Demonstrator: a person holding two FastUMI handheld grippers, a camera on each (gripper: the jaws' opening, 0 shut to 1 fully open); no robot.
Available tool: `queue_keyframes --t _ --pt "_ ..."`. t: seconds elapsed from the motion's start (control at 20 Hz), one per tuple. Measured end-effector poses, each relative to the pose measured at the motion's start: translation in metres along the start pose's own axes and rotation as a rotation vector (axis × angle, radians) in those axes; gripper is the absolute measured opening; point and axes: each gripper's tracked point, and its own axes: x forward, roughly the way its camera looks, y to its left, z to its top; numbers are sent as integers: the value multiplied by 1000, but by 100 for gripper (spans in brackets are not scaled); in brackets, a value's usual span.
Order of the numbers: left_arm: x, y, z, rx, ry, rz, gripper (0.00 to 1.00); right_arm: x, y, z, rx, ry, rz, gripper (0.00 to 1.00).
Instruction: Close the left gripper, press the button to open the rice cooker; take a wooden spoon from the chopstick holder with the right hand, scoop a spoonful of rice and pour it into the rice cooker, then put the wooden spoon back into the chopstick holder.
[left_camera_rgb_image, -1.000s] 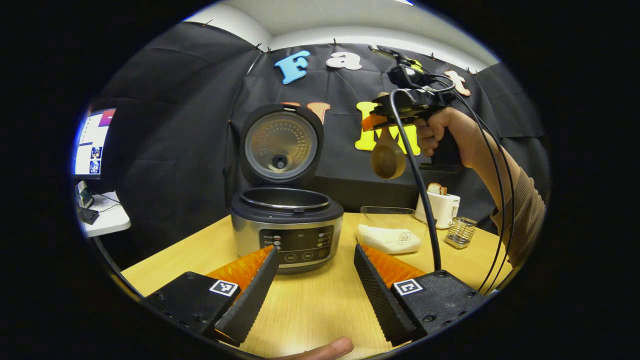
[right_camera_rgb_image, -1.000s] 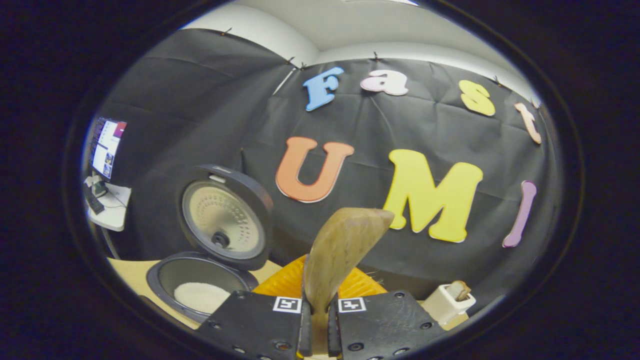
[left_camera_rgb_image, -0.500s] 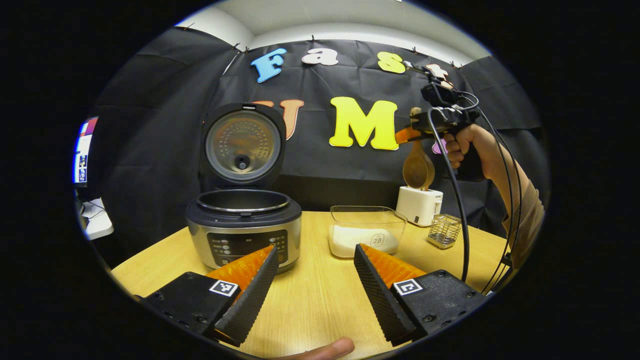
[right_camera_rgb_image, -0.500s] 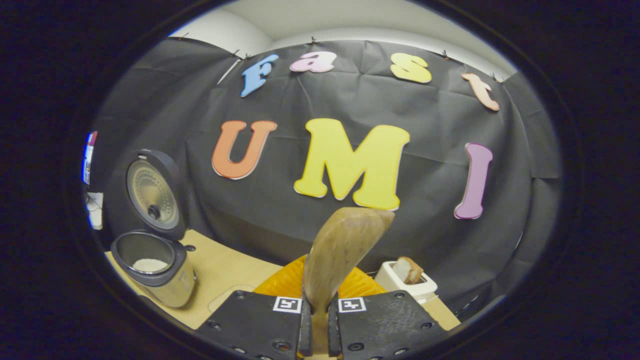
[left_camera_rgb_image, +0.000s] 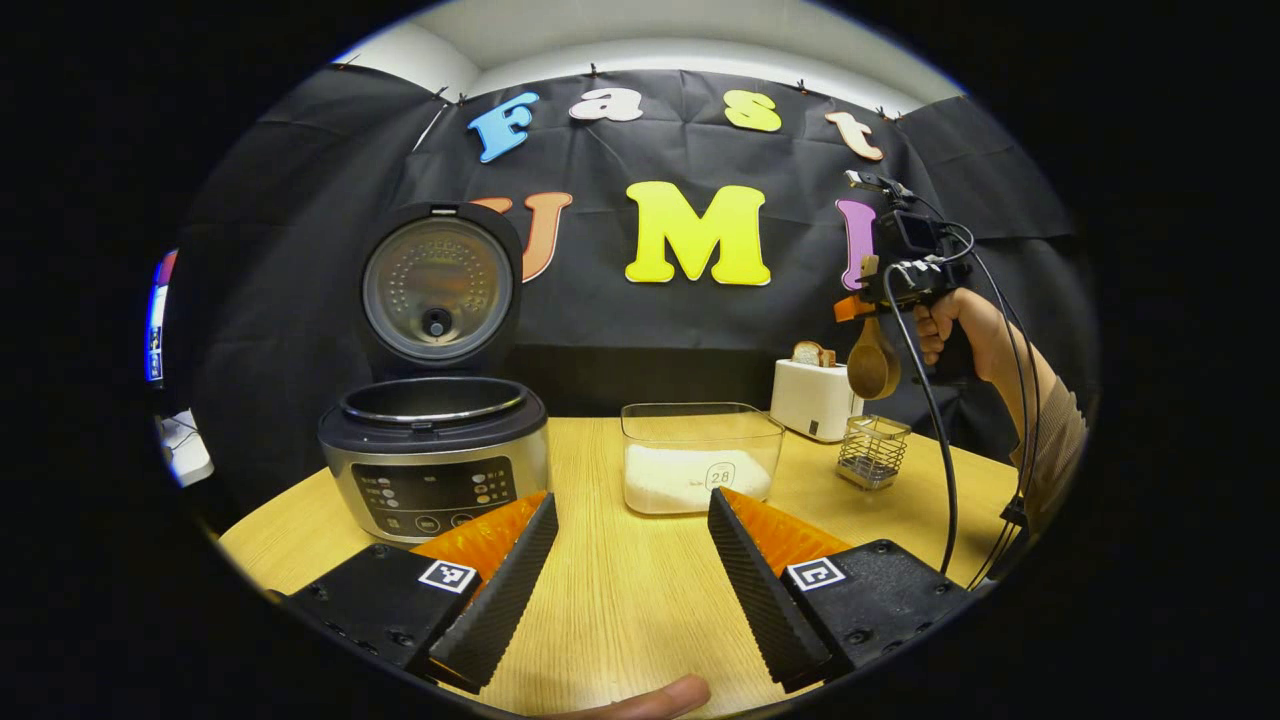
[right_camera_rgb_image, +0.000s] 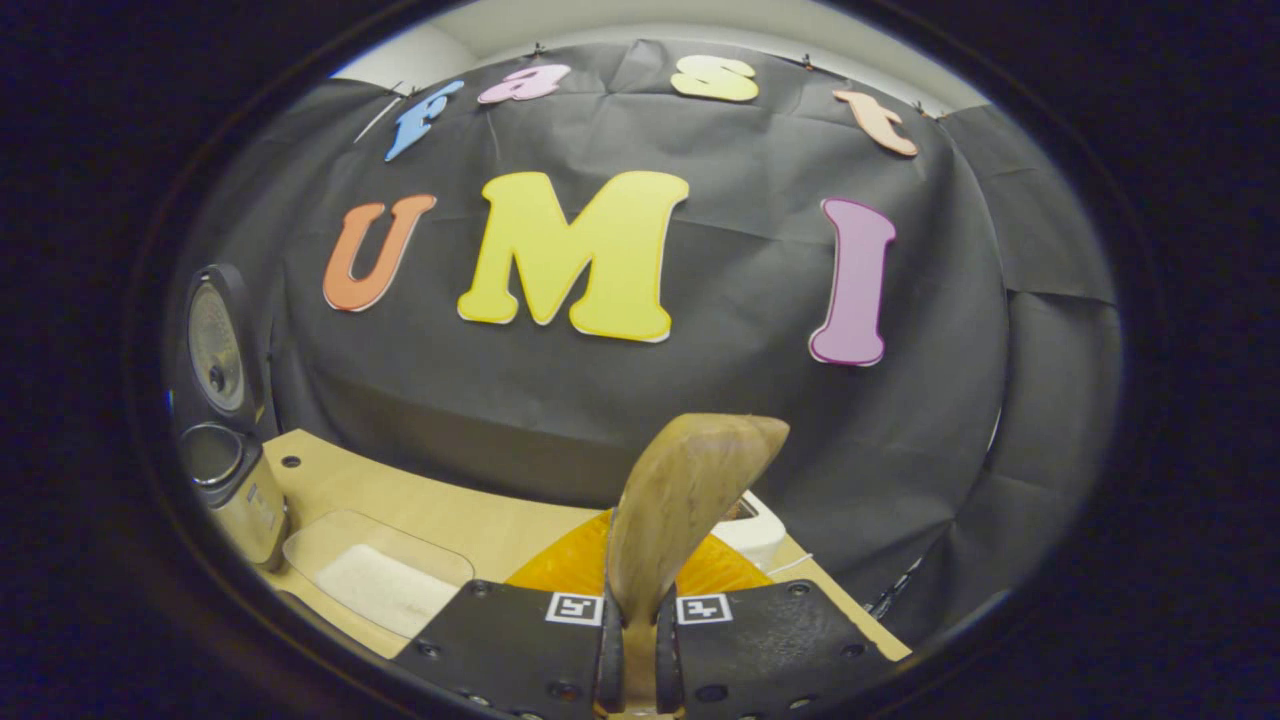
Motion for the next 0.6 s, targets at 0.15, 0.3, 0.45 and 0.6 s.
queue_keyframes --t 0.15,0.3,0.45,0.6 --pt "0 -5 2 -11 -6 -7 97 5 -13 -17 20 22 -5 13" --pt "2 -7 2 -18 1 -6 97 16 -22 -37 43 58 -8 13" --pt "4 -8 -1 -20 8 -1 97 29 -29 -55 72 90 -9 13" --pt "5 -9 -2 -18 14 1 97 35 -33 -68 110 111 -8 18"
